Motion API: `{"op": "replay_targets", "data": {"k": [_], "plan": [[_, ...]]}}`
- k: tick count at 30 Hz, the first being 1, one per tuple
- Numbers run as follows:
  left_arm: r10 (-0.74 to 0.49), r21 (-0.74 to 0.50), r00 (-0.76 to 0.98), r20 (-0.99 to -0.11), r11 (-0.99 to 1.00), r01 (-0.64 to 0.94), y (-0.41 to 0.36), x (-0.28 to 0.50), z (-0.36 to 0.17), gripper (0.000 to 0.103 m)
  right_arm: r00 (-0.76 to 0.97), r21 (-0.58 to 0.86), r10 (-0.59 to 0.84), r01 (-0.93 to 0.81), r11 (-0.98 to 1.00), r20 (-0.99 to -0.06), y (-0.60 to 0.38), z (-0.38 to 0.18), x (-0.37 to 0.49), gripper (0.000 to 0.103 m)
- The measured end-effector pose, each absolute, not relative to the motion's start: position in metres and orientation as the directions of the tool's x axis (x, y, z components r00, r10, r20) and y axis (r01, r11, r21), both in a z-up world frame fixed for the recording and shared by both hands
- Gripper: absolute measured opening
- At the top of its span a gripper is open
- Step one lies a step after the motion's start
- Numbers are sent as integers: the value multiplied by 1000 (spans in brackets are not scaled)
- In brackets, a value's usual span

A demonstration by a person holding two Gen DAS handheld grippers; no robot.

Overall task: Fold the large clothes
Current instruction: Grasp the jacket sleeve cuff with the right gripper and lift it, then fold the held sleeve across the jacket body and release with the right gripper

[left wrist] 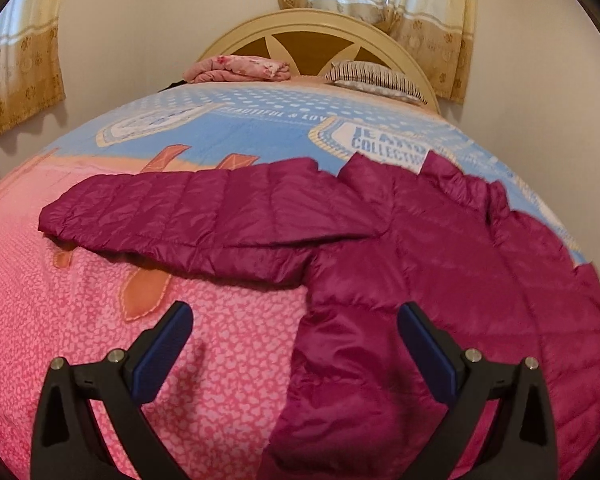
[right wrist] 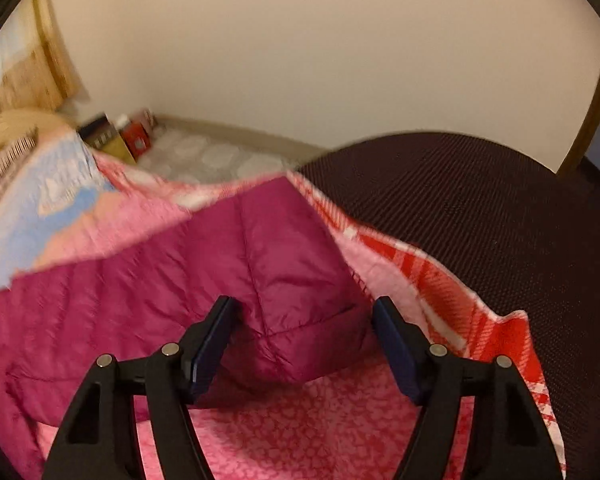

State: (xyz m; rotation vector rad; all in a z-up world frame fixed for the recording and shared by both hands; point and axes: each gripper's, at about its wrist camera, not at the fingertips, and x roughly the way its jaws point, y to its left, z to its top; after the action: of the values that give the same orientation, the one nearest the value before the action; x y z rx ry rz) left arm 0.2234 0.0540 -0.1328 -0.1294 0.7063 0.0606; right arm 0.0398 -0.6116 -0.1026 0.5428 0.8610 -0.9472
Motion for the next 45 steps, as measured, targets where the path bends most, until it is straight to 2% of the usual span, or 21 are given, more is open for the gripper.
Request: {"op": "replay_targets", "data": {"k": [1,4,5,6,8,11,13,16,18,22,25,30,35,37,38,39,40,43,45], "plan": [[14,-91,753,-658,991,-97,53,224,-137,103,301,31,-473,867,497,-828,-612,-106,41,69],[-16,-113,728,-686,990,-85,55,225,-145,103,323,17,-483,843,537,-814,-611,-108,47,43],[-20,-119,729,-684,989,-84,56,225,-145,103,336,12,-478,828,561,-812,-608,-107,50,29],[-31,-128,729,-684,989,-78,57,225,-145,103,339,5,-478,819,574,-810,-605,-106,52,20],[-58,-150,723,-689,987,-63,59,227,-148,103,337,-18,-501,815,579,-797,-596,-97,56,15],[-100,-199,716,-691,978,-56,66,225,-152,103,394,-14,-547,803,596,-738,-579,-65,52,13],[-114,-226,719,-686,972,-61,69,223,-151,103,456,-16,-571,772,635,-683,-558,-32,53,13],[-84,-196,707,-702,978,-79,69,221,-146,103,575,0,-529,677,736,-624,-511,21,70,13],[-45,-153,710,-703,984,-88,67,214,-135,103,647,18,-466,596,803,-603,-477,46,86,13],[-53,-164,742,-668,983,-77,75,199,-111,103,757,65,-264,374,925,-597,-390,72,124,13],[-57,-194,775,-629,977,-85,92,185,-92,103,788,131,-86,207,969,-610,-320,65,151,13],[-29,-192,784,-620,975,-115,118,176,-83,103,746,220,142,5,976,-650,-212,10,195,13],[9,-160,778,-629,977,-141,131,173,-88,103,702,235,203,-52,971,-683,-144,-47,221,14],[19,-155,774,-633,976,-150,135,173,-90,103,695,249,214,-52,967,-686,-134,-68,234,18],[21,-156,772,-635,976,-154,138,173,-92,103,683,246,218,-58,967,-697,-130,-74,235,29],[21,-156,770,-638,975,-156,140,174,-93,103,653,267,252,-79,961,-714,-127,-82,239,47],[18,-157,769,-640,976,-153,141,175,-93,103,614,342,331,-105,934,-717,-128,-90,246,53],[14,-153,766,-642,977,-146,141,177,-96,103,583,544,526,-163,823,-619,-144,-87,245,58],[7,-154,762,-647,978,-139,139,180,-99,103,606,570,565,-213,794,-560,-153,-70,236,61]]}}
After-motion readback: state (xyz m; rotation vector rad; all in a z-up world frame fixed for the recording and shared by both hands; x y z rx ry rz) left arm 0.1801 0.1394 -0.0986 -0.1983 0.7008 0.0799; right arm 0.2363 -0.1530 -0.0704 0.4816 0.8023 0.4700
